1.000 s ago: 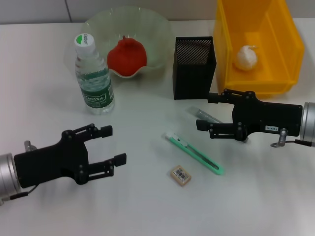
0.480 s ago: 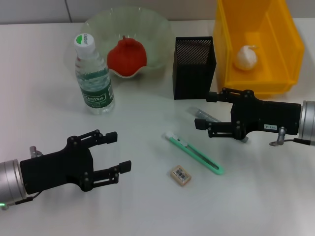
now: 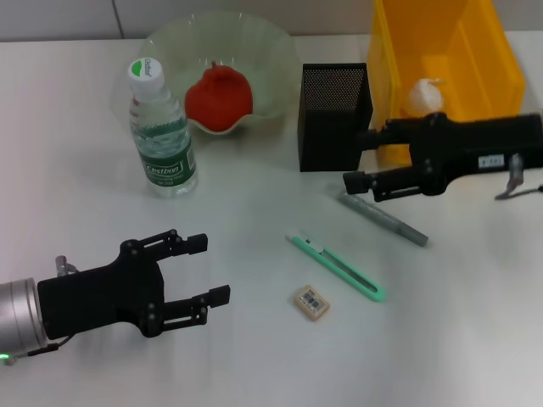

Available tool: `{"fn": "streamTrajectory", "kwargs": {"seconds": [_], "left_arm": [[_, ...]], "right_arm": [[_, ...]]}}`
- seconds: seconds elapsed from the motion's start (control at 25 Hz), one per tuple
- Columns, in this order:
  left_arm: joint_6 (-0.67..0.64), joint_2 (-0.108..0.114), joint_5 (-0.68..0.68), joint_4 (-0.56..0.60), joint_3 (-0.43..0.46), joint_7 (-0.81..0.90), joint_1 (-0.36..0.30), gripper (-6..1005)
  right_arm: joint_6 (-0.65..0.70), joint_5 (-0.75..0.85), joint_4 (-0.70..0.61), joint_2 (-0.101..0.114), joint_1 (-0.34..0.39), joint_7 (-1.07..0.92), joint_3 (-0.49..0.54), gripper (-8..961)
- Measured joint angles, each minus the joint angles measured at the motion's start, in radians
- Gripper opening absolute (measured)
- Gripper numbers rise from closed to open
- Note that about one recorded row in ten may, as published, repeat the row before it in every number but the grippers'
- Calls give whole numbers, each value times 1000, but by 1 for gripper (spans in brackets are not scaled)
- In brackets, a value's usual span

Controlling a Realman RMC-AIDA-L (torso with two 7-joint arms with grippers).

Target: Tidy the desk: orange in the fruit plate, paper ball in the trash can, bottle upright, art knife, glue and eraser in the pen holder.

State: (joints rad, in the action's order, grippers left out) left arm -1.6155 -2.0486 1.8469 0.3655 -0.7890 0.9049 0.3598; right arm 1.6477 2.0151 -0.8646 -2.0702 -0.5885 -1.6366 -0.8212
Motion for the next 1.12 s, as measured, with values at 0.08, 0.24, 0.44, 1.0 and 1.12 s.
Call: {"fn": "streamTrajectory", "kwargs": {"seconds": [0.08, 0.24, 0.44, 1.0, 1.12], "left_arm": [[-1, 0, 0, 1, -5, 2, -1, 784], [-1, 3, 0, 0, -10, 3, 1, 784], [1, 6, 0, 0, -16, 13, 4, 784], [5, 5, 0, 1, -16, 14, 5, 785], [5, 3, 0, 0, -13, 14, 5, 785]], "right_arm": [[39, 56, -58, 1, -30, -73, 0, 823], [121, 174, -119, 5, -119, -176, -1, 823], [157, 284, -142, 10, -229, -276, -73, 823], [-9, 414, -119, -12, -378, -434, -459, 821], [-45, 415, -118, -15, -385, -464, -525, 819]]}}
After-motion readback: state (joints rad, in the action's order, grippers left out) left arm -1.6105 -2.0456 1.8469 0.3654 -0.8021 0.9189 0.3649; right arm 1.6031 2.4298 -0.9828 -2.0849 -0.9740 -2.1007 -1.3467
